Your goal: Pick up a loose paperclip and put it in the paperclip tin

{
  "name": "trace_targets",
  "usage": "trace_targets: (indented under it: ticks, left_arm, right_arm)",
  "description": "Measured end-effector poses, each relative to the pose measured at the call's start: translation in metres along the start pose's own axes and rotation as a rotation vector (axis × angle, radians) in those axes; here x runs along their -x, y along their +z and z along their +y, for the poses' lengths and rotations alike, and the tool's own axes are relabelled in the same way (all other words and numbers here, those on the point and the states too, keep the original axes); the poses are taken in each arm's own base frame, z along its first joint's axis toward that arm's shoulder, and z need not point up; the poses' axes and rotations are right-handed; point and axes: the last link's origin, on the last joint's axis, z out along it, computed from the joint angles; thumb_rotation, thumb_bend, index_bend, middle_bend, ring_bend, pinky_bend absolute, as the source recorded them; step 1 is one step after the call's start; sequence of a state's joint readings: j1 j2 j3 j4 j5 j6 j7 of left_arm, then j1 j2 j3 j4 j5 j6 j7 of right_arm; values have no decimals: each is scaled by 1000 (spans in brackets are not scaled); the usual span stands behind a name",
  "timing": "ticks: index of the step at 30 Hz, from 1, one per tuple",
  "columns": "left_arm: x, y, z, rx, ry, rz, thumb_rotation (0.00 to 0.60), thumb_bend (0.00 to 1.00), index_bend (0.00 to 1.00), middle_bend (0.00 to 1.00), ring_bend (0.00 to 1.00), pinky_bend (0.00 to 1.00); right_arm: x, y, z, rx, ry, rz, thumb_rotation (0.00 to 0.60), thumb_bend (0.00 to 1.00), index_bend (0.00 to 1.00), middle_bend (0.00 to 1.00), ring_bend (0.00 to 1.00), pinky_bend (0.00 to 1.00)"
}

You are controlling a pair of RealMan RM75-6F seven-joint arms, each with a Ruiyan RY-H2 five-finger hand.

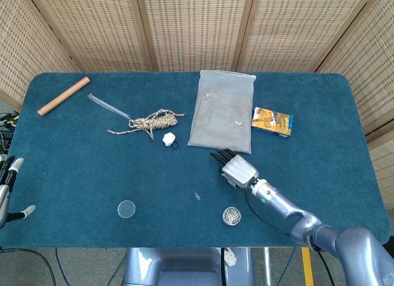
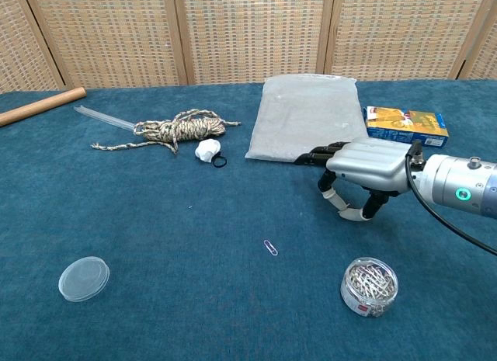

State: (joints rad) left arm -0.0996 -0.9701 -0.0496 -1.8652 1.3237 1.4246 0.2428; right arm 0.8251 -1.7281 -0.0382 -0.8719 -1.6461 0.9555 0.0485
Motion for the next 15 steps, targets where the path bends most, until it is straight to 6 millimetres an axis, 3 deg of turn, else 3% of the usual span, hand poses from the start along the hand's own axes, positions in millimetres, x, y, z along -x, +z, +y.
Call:
trace_targets:
  ticks: [15]
  left_arm:
    - [0,-1,1,6,-1,-1,600,0,0,0,0,0]
  right_arm:
    - [-32,-16,-19,-122,21,97,600,652,632,37,0,108]
